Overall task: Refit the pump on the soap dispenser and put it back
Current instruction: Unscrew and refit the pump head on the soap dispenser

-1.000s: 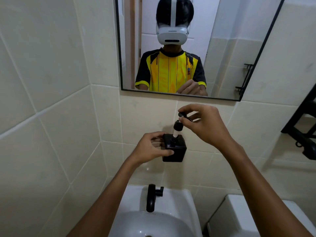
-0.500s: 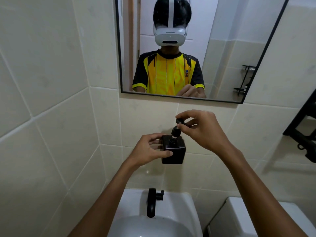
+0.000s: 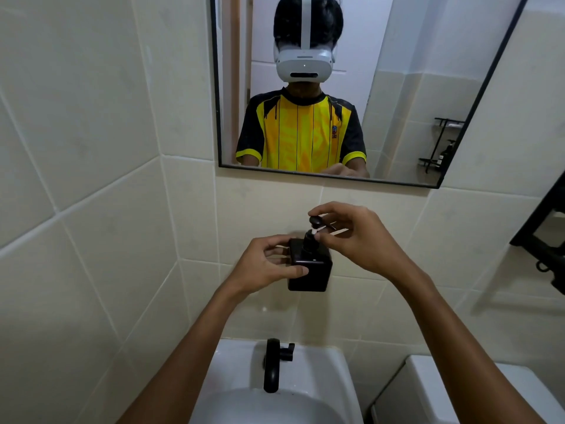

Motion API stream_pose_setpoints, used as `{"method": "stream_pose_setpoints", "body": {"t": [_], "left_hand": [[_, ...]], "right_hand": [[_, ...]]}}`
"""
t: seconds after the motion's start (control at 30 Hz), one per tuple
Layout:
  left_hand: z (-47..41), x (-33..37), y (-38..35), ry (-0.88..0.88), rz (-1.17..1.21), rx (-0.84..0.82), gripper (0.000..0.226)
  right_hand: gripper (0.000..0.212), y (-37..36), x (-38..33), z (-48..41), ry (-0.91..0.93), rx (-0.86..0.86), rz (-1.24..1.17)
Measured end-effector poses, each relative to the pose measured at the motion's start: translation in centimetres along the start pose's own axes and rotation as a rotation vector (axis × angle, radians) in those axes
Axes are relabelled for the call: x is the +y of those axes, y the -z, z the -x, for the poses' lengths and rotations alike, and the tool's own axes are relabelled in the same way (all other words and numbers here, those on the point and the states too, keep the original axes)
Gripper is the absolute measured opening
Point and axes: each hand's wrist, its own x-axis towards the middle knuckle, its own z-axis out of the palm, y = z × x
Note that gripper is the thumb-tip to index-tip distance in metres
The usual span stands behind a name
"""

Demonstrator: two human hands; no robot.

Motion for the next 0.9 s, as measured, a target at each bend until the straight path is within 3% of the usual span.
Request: {"method": "stream_pose_setpoints", "body": {"t": [0.13, 0.43, 0.6, 0.9], "left_hand": [[-0.1, -0.2, 0.1, 0.015, 0.017, -0.01, 0.063], [-0.3, 0.1, -0.2, -0.009, 0.06, -0.017, 0.068], [-0.3, 0.3, -0.1, -0.02, 0.076, -0.012, 0.049], [0.1, -0.1, -0.7, -0.013, 0.077, -0.03, 0.052]], "right_hand": [[0.047, -0.1, 0.4, 0.0, -0.001, -0.072, -0.066], [0.048, -0.2, 1.1, 0.2, -0.015, -0.035, -0.17], [0.055, 0.3, 2.0, 0.5, -0.05, -0.004, -0.204], [0.068, -0.8, 2.1, 1.2, -0.071, -0.002, -0.291]]}}
